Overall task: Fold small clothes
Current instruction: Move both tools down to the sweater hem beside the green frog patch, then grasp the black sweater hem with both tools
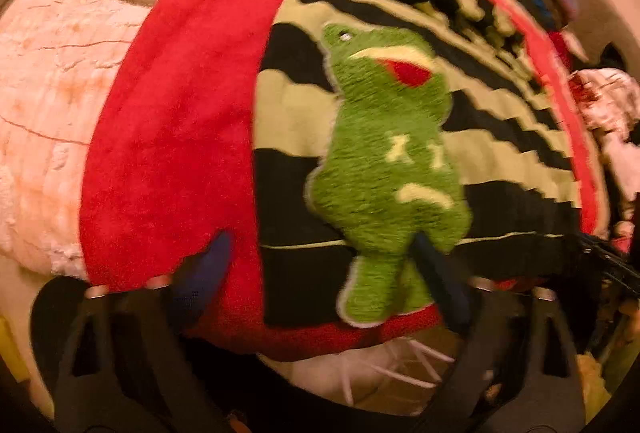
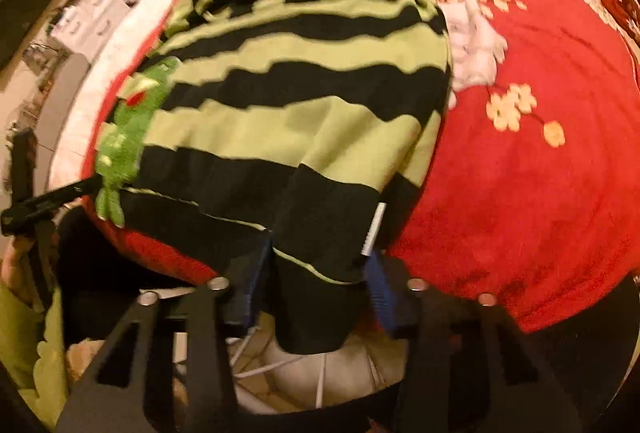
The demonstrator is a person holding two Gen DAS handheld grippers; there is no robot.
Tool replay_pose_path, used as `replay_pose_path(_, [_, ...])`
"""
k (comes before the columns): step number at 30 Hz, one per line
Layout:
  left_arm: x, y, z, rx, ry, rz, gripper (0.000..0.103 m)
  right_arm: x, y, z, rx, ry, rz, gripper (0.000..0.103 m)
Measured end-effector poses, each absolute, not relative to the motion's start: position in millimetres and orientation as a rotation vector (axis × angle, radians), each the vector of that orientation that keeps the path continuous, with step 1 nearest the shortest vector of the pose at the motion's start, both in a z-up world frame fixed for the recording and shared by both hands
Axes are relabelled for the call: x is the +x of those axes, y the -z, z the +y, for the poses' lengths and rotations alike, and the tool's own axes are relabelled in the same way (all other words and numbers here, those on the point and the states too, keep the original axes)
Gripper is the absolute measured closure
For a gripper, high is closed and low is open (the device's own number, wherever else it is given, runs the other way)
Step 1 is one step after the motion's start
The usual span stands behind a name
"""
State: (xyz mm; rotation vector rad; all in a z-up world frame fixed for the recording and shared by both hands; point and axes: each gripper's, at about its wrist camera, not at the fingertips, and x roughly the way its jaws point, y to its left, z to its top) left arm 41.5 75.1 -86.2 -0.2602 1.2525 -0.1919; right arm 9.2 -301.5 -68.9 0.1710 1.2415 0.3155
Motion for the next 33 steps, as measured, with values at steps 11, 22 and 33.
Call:
replay_pose_path(11, [41.1,96.1,88.3,-0.393,0.217,1.284,0.026,13.5,90.2,-306.8,0.221,-0.3,1.345,0.039])
replay_pose_path(22, [41.3,81.8,82.6,-0.456,0.296,1.218,0.087,11.3,74.1,-317.3,0.33,-0.394,1.28,0.081])
replay_pose_path(33, [93.4,22.9,75.0,-0.56,0.416,1.027,0.097,62.5,12.6,-350.2,0.548,-0.469,1.082,0.086])
